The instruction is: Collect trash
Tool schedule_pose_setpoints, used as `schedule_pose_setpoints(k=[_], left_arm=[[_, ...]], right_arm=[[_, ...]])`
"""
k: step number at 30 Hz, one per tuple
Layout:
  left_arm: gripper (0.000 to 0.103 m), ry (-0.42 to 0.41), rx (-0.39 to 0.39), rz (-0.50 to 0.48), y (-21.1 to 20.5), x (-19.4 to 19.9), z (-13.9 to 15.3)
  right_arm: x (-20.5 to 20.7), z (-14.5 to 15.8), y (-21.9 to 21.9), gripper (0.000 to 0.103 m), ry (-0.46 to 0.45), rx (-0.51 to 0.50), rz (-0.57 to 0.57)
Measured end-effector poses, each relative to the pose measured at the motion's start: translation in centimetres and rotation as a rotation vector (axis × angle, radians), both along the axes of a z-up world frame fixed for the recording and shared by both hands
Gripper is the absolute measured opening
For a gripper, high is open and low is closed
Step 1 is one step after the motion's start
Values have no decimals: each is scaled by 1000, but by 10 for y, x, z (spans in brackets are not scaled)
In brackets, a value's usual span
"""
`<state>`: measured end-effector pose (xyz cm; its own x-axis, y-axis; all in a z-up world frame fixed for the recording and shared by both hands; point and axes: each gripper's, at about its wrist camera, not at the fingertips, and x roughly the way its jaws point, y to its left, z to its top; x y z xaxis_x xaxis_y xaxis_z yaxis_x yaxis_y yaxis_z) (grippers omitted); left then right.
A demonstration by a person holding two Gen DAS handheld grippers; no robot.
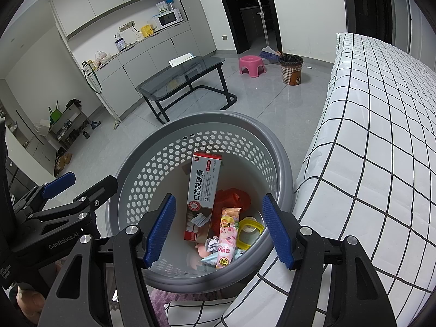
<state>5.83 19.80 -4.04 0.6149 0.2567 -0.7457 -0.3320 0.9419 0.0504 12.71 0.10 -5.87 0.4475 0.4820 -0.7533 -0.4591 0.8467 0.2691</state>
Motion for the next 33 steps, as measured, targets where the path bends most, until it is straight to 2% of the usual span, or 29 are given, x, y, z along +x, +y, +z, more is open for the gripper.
schedule_pose_setpoints(k=[33], left_arm=[[96,-7,-2,-5,-2,-3,-1]], right_arm=[[0,0,0,63,0,0,0]])
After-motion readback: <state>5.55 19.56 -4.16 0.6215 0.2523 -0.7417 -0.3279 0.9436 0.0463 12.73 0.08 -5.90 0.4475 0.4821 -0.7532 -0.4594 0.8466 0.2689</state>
